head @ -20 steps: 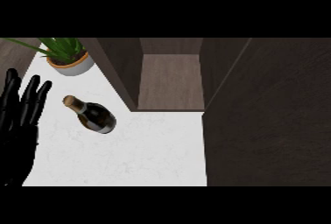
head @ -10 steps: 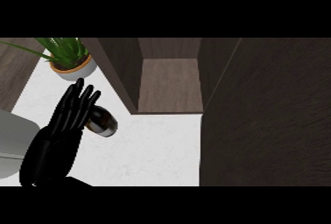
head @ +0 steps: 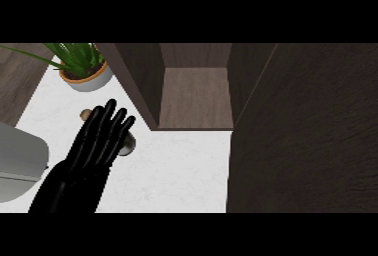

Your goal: Pick up the wine, place it into the cabinet and close the cabinet

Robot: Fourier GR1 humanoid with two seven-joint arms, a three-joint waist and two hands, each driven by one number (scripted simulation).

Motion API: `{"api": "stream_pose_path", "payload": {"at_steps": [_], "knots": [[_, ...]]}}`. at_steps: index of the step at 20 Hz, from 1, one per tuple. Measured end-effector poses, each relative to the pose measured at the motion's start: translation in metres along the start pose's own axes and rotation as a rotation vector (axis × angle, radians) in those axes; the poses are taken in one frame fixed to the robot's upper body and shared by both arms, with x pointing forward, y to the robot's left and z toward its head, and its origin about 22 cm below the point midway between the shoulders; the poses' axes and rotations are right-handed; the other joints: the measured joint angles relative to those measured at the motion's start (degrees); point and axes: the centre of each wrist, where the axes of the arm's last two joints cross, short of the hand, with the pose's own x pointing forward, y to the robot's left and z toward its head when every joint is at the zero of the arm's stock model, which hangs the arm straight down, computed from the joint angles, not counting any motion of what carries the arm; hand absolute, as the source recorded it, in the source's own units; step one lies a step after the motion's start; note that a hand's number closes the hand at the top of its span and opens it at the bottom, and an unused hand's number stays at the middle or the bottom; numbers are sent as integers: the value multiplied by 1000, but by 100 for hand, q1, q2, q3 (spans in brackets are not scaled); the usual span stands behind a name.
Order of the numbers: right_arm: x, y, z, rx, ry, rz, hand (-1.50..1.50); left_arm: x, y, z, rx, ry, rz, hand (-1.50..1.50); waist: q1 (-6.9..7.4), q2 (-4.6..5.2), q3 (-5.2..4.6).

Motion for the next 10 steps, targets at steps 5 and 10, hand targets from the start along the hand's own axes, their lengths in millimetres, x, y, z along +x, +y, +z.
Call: {"api": "stream_pose_path", "payload": {"at_steps": [5, 10], "knots": [[6, 1, -5, 4, 20, 17, -150, 20, -10, -1, 7, -2, 13, -150, 5, -2, -1], [10, 0, -7, -5, 34, 23, -150, 32, -18, 4, 41, -2, 26, -150, 2, -4, -1]]}}
